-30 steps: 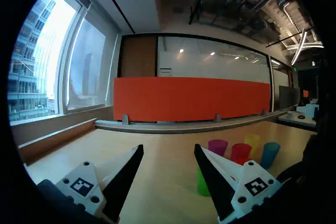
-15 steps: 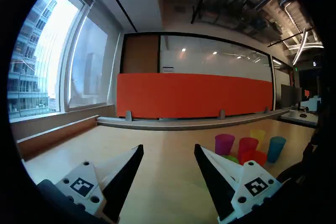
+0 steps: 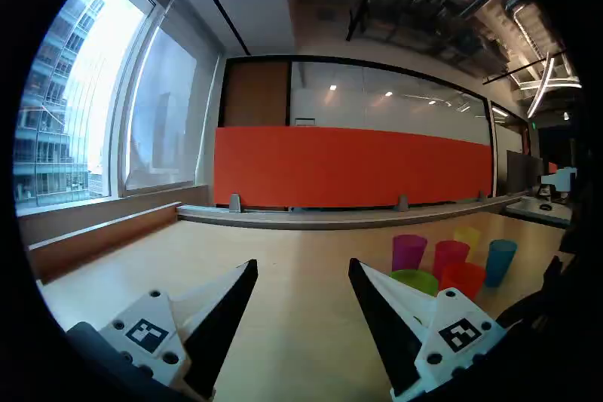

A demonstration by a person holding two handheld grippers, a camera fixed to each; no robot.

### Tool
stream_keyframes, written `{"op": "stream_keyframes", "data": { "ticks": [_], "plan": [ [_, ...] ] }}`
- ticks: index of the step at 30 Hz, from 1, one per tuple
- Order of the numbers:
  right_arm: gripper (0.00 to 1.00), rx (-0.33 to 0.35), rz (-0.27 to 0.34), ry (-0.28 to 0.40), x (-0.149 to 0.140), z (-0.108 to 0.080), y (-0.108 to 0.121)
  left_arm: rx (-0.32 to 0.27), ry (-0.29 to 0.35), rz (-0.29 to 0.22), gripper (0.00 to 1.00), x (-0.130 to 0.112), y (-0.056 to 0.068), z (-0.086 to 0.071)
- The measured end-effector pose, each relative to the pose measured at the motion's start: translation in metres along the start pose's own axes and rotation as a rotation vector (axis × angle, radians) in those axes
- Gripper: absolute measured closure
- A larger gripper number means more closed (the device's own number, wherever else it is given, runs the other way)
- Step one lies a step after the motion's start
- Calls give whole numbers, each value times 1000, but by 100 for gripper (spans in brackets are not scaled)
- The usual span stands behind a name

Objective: Pour water

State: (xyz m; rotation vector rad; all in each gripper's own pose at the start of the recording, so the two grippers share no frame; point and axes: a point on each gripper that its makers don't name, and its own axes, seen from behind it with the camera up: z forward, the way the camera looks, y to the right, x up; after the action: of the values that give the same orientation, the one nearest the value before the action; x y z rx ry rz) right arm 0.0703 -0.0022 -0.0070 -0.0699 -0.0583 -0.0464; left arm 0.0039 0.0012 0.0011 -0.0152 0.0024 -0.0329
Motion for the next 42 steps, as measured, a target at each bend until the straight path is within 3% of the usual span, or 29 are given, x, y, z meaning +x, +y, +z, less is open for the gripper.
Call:
{"op": "stream_keyframes", "data": {
  "ticks": [42],
  "plan": [
    [0,10,10,36,11,-12,-2,-5,-2,32,11,-4,4,-2]
  ]
}}
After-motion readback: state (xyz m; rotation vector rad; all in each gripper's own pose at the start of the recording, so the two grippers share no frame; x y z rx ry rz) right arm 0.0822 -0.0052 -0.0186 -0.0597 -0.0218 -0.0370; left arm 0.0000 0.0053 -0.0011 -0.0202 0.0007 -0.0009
